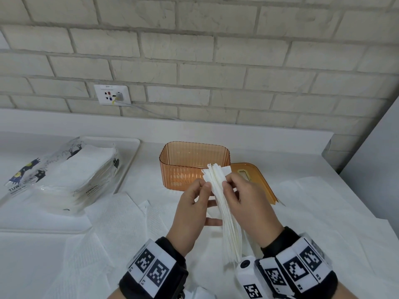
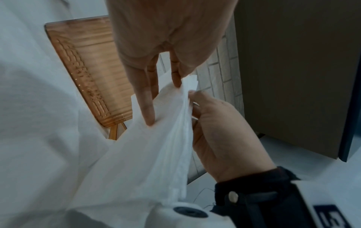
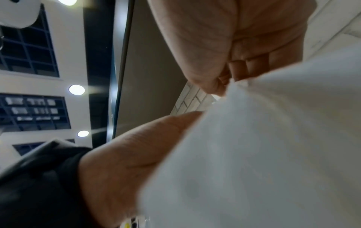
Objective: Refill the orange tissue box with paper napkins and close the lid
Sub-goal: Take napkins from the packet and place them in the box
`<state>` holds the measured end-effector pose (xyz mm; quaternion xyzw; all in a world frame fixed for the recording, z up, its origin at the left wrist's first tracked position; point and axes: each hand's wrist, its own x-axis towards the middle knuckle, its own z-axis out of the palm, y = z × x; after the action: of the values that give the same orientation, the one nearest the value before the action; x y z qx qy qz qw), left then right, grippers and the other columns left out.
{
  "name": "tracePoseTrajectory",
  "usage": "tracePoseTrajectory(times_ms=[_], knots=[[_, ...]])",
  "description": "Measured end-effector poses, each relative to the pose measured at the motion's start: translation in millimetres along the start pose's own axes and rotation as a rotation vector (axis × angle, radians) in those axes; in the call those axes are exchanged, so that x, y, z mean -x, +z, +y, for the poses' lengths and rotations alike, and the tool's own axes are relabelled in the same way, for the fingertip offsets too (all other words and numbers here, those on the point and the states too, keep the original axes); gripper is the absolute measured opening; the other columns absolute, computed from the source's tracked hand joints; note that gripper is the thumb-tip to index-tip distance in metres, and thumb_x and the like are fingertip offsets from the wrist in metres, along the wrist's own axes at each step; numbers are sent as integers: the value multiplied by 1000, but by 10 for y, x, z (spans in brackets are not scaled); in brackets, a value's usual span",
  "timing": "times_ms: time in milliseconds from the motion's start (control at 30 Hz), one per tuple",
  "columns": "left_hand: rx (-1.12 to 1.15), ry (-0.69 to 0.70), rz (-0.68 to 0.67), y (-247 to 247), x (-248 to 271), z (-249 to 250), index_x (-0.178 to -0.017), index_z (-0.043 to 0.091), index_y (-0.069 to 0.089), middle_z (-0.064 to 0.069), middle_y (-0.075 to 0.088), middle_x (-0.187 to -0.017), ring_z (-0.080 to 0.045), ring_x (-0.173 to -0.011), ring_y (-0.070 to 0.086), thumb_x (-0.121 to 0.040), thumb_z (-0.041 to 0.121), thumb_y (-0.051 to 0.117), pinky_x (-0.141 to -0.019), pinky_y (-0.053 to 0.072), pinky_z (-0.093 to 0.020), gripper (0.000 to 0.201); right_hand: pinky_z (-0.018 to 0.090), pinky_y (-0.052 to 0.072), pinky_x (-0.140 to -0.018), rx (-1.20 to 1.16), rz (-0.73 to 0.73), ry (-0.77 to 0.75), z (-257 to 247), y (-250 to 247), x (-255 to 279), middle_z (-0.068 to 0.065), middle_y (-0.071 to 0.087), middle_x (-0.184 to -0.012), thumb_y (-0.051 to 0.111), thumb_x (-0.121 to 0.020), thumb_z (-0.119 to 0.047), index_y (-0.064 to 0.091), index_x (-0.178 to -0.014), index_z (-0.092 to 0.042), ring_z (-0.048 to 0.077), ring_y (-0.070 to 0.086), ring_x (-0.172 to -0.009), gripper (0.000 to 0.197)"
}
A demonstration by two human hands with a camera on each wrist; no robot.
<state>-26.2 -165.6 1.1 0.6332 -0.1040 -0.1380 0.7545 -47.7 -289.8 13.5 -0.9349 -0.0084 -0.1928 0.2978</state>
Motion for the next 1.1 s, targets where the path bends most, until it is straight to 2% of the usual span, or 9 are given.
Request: tracePoseTrajectory(times_ms=[267,400,500,600,700,800,900,1000,1100], knots=[[-88,-48,117,11,-46,-46,-98,7,53,-15,59,-107,-24,-94,67,-88,26,66,-54,57,-34,25,14,44,-55,-115,0,70,36,31,7,-3,60,-73,49,-95,-23,54,-88,-18,7,55,-60,10],[-114,-46,137,-13,-73,-57,-103,10,54,-12,60,-105,-20,-84,65,-95,14,51,-52,56,-31,9,12,40,-51,-91,30,113,77,56,-1,-7,53,-63,48,-96,-21,50,-81,-20,8,46,-48,14],[-126,-43,164,-47,-78,-56,-107,13,54,-9,60,-104,-16,-81,63,-97,12,46,-49,53,-24,13,12,39,-49,-82,137,151,125,-4,-40,-6,51,-60,49,-95,-17,47,-76,-19,9,47,-47,19],[-153,-28,175,-27,-63,-62,-107,16,52,-6,60,-105,-15,-84,64,-97,13,46,-51,54,-24,12,12,26,-45,12,192,92,87,-12,-60,-1,49,-58,50,-94,-14,51,-77,-14,5,38,-46,17],[-156,8,138,50,-56,-62,-102,14,52,-5,61,-100,-5,-70,66,-97,13,47,-51,55,-26,8,12,21,-45,121,154,-13,-28,100,-27,-3,47,-58,53,-92,-14,58,-82,-7,3,36,-47,13],[-142,32,125,77,-58,-53,-101,12,53,0,59,-88,1,-61,63,-98,14,45,-50,53,-22,8,10,26,-44,162,172,-83,-89,193,17,-1,57,-60,57,-88,-15,59,-78,-9,10,48,-48,11],[-133,59,139,75,-39,-55,-100,13,53,6,59,-75,-3,-62,63,-100,14,42,-51,55,-25,11,15,37,-43,165,175,-90,-93,239,32,-1,60,-67,53,-88,-20,59,-80,-12,12,53,-52,13],[-153,93,188,86,-30,-51,-104,10,51,0,58,-76,-14,-66,61,-100,14,40,-52,56,-28,13,3,21,-47,135,272,-33,-91,245,-14,-3,52,-63,63,-85,-10,57,-77,-8,8,41,-50,10],[-133,93,232,85,-38,-48,-106,7,50,-2,57,-77,-13,-63,60,-100,13,39,-51,55,-28,14,1,17,-49,129,316,15,-108,250,-40,-8,42,-64,65,-84,-6,58,-75,-7,7,39,-51,11]])
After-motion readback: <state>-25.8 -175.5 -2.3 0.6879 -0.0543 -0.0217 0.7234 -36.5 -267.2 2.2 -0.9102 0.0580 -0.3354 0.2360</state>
